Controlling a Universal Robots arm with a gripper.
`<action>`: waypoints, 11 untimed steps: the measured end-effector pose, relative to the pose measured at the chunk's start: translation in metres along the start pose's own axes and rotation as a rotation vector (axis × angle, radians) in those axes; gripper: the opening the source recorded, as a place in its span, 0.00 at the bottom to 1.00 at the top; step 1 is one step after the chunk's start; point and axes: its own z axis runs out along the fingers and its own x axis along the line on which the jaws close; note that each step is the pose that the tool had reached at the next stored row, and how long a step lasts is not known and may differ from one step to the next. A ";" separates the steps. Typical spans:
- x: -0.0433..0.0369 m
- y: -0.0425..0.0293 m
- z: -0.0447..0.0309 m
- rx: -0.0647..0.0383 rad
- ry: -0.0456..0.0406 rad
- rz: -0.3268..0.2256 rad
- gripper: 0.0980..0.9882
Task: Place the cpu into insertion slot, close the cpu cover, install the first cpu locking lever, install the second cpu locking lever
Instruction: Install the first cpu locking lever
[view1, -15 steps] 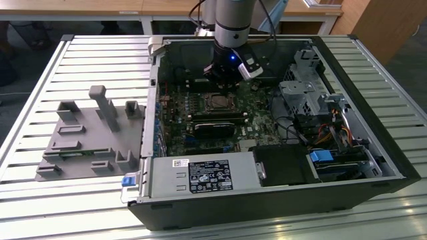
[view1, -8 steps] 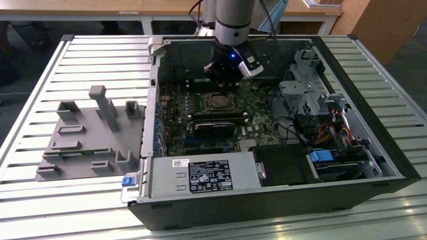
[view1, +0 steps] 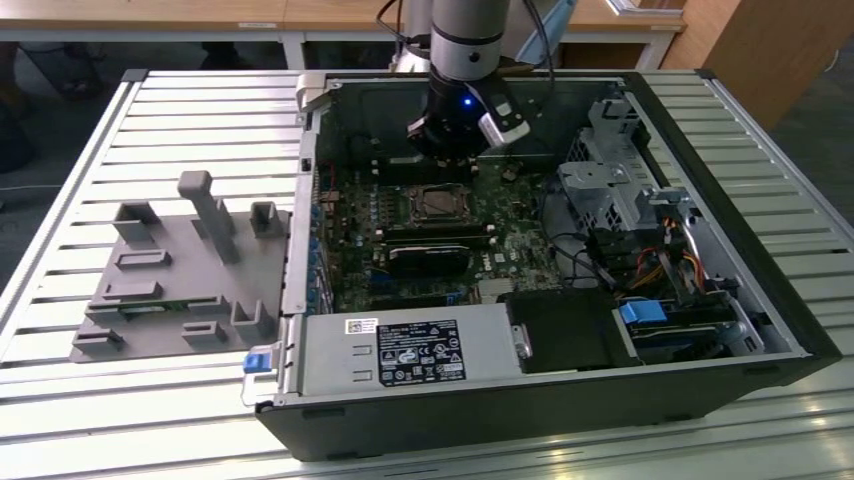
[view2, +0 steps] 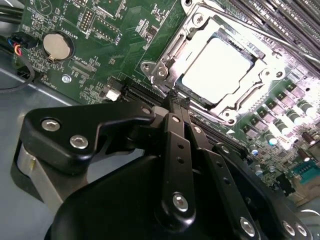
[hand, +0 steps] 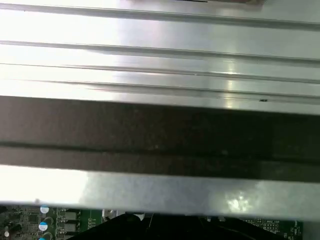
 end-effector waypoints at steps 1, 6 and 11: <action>0.0000 -0.0005 -0.0001 0.000 0.0001 0.000 0.01; 0.0001 -0.0036 -0.0003 0.000 0.0001 0.000 0.01; 0.0001 -0.0058 -0.0004 0.000 0.0001 0.000 0.01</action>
